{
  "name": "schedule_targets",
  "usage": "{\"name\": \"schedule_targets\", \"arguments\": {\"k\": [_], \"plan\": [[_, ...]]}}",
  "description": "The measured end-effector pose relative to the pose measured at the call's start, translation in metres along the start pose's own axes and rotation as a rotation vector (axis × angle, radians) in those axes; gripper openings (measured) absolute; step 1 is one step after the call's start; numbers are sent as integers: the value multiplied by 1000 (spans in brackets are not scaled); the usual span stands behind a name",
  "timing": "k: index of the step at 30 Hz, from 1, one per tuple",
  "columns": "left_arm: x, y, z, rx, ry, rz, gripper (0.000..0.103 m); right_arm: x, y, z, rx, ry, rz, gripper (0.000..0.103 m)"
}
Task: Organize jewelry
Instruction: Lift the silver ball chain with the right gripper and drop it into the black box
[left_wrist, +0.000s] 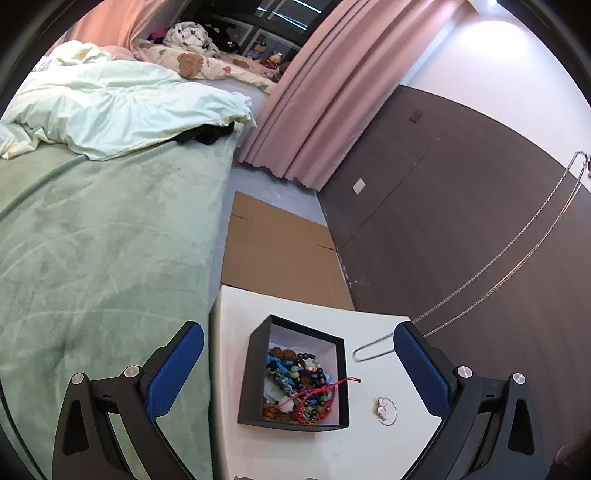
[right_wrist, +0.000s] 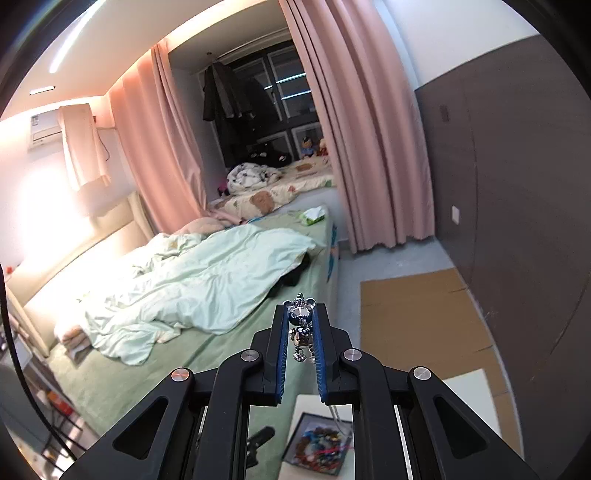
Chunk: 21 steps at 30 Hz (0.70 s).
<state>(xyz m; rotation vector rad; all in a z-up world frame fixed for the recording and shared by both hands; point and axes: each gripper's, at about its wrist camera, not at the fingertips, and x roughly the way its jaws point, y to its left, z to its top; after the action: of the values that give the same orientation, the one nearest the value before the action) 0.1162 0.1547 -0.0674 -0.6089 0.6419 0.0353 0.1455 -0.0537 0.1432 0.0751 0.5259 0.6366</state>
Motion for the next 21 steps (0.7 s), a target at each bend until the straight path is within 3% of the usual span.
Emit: {"name": "schedule_targets", "arguments": {"k": [10,21], "plan": [[-2,19,3,-77,-13,34,103,22,10,-33,-8,68,53,14],[-4,30,3,-113,-15,71,103,101,-28,-129,101,288,57,15]]}}
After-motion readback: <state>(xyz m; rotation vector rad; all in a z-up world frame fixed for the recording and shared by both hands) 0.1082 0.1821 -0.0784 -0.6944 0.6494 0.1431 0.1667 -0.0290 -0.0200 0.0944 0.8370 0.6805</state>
